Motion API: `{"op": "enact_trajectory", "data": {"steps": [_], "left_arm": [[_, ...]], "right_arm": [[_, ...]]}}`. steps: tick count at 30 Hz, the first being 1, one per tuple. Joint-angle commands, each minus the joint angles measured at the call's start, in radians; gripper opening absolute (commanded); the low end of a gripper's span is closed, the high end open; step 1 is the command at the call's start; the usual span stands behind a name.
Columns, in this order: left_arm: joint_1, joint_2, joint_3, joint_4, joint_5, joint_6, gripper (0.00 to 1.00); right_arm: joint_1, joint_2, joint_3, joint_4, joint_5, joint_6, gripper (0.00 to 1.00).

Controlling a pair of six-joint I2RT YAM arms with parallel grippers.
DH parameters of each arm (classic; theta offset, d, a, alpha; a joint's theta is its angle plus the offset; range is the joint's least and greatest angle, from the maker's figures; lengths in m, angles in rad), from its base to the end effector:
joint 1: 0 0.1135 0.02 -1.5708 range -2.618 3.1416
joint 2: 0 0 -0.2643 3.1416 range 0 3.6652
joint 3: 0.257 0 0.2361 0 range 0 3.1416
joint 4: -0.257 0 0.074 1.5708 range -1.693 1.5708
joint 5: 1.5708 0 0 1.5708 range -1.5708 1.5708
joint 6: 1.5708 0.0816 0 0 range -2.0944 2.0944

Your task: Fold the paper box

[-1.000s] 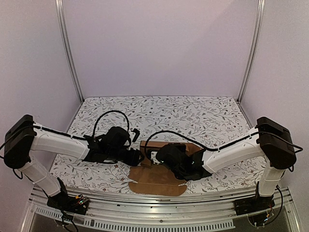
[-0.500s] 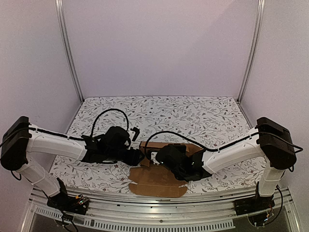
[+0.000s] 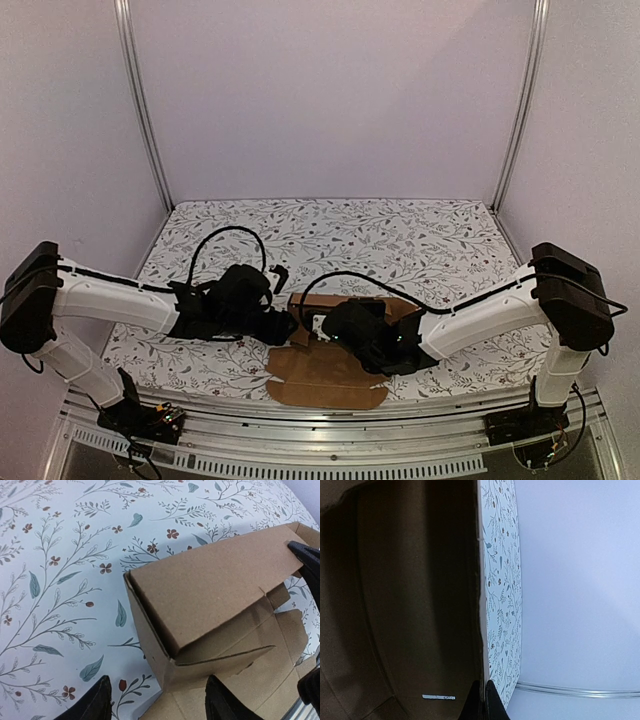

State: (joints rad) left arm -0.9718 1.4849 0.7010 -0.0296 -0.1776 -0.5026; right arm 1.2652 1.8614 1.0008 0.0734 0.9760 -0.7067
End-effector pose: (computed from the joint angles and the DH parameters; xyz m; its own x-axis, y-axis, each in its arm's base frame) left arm 0.1852 -0.2458 0.1460 -0.7177 0.2104 -0.6638 0.4551 0.8633 -0.2184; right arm 0.1772 0.3369 0.1479 0.0707 -0.9853 -0.1558 -0.4110 0.1136 -0.9045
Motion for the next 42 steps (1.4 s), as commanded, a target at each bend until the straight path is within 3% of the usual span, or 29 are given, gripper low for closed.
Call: {"op": "enact_trajectory", "data": {"steps": [1, 10, 26, 42], "left_arm": [[-0.027, -0.020, 0.006, -0.027, -0.030, -0.008, 0.63], [-0.042, -0.054, -0.004, -0.047, -0.048, -0.022, 0.64], [-0.047, 0.035, -0.007, 0.051, -0.057, -0.026, 0.65], [-0.070, 0.052, 0.005, 0.033, -0.166, -0.060, 0.65]], "right_arm": [[0.017, 0.013, 0.011, -0.027, -0.022, 0.029, 0.00], [0.020, 0.018, 0.019, -0.030, -0.019, 0.036, 0.00], [0.027, 0.013, 0.021, -0.048, -0.017, 0.060, 0.00], [0.045, 0.040, 0.053, -0.116, -0.023, 0.112, 0.00]]}}
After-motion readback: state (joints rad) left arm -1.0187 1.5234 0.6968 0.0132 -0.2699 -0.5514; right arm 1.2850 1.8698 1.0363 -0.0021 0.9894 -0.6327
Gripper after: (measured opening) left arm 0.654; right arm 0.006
